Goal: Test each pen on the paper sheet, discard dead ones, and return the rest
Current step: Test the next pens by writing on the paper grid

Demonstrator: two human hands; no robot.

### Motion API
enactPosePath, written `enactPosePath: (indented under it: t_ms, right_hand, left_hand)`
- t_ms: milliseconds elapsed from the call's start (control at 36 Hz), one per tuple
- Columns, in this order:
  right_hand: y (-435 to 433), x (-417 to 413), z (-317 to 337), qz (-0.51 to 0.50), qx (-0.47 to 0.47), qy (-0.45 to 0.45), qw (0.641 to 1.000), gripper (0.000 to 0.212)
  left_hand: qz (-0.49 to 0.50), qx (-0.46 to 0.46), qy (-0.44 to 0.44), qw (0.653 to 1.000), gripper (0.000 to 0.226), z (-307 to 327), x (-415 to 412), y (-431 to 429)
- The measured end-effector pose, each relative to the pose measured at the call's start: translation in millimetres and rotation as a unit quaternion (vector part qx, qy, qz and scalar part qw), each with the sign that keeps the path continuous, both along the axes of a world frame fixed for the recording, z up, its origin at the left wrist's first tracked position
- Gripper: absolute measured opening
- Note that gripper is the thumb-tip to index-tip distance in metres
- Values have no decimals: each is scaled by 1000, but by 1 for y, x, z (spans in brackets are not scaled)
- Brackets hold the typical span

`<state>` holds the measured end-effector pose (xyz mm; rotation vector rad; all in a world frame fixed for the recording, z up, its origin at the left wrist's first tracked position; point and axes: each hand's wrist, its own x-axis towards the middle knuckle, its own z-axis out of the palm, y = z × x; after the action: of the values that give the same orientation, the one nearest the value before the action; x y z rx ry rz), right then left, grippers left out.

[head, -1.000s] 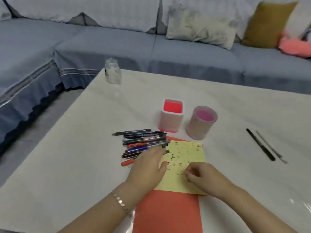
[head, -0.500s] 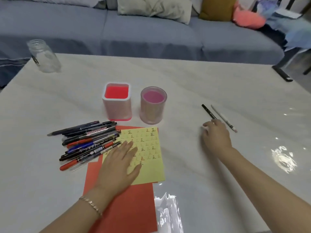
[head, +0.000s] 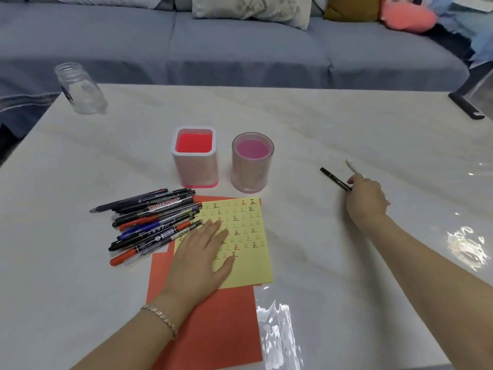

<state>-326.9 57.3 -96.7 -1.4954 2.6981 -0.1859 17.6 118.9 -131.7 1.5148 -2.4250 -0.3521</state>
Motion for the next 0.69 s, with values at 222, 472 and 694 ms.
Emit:
enactPosePath:
  t_ms: [222,472,694]
  right_hand:
    - [32,39,33,73,-10,-214,974,5]
    - [100,152,87,112,-160,-582,789,23]
    - [108,207,91,160,-181,-617,749,25]
  left_hand:
    - [1,-2,3,1000,54,0,0,0]
    - [-24,-56,156,986,52,34,-6,15]
    - [-108,-65,243,962,21,82,-6,27]
